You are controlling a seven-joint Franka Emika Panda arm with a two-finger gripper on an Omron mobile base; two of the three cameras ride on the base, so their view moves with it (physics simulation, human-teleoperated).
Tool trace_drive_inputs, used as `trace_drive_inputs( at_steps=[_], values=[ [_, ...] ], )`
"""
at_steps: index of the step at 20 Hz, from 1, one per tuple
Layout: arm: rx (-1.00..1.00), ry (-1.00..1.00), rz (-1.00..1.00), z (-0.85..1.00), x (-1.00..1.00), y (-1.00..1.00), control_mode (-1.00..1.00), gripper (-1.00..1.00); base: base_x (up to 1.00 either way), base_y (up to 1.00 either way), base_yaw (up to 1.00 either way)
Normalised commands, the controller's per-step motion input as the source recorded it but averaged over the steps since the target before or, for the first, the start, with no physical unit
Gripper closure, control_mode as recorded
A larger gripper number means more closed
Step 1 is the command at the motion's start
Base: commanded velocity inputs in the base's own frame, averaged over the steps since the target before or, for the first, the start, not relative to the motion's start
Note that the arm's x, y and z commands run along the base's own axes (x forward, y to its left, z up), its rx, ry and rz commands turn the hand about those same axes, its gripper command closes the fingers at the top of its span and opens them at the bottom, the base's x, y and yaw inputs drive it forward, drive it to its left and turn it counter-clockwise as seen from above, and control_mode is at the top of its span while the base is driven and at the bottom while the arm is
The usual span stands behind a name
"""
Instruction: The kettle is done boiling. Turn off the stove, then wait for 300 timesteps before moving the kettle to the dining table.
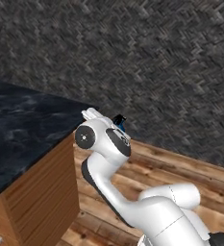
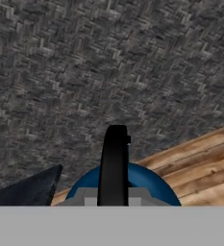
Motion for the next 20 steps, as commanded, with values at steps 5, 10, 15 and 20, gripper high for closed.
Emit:
trace_drive_inputs(
  at_steps=[5, 10, 15, 20],
  values=[
    [0.0, 0.0, 0.0, 0.0, 0.0, 0.0, 1.0, 1.0, 0.29, -0.33, 0.05],
    [0.0, 0.0, 0.0, 0.0, 0.0, 0.0, 1.0, 1.0, 0.1, -0.37, 0.21],
    [0.0, 0.0, 0.0, 0.0, 0.0, 0.0, 1.0, 1.0, 0.03, -0.37, 0.29],
    [0.0, 0.0, 0.0, 0.0, 0.0, 0.0, 1.0, 1.0, 0.03, -0.49, 0.32]
  ],
)
